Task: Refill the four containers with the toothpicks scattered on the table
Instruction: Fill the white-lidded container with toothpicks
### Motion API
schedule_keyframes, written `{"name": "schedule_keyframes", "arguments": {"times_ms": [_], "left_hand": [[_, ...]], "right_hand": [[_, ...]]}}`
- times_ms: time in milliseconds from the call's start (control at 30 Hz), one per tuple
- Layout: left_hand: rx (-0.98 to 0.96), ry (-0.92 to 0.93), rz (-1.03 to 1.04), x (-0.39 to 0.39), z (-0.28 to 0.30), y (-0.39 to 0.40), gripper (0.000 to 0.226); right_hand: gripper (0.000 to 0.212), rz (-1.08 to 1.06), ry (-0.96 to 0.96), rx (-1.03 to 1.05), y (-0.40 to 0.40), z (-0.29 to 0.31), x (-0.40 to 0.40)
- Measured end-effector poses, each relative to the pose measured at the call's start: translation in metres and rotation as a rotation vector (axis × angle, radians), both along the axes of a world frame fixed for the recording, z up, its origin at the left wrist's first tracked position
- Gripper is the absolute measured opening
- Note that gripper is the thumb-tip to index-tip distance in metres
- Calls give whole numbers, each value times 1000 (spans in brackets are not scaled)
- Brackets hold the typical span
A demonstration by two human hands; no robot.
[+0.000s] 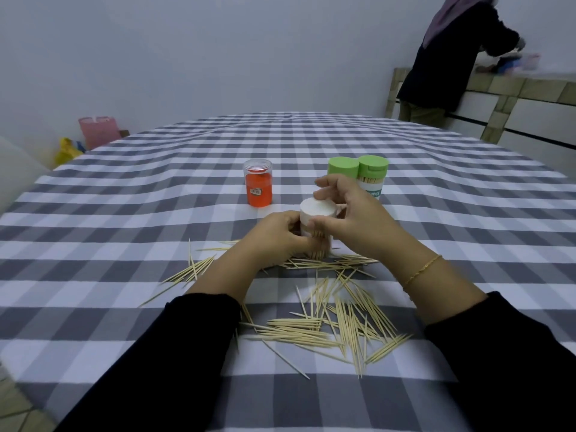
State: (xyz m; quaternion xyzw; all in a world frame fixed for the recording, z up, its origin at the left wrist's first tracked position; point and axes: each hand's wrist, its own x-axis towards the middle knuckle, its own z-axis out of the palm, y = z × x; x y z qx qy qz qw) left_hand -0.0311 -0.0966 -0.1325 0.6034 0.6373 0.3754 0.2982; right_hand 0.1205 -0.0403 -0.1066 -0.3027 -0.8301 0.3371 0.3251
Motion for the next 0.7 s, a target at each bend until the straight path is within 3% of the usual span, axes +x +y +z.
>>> {"name": "schedule_keyframes", "arguments": {"times_ms": [133, 300, 500, 700], "left_hand": [[11, 82, 24, 1, 0, 1, 21], [7, 45, 9, 1, -1, 1, 19], [-7, 101, 44, 2, -3, 6, 55], [4, 44, 49, 3, -7, 6, 55]], "right_hand": [[85, -160, -54, 168, -8, -3, -8], [88, 103, -13, -176, -4, 4, 1], [109, -142, -53, 35, -5, -1, -7], [84, 97, -7, -210, -2, 3, -1]]}}
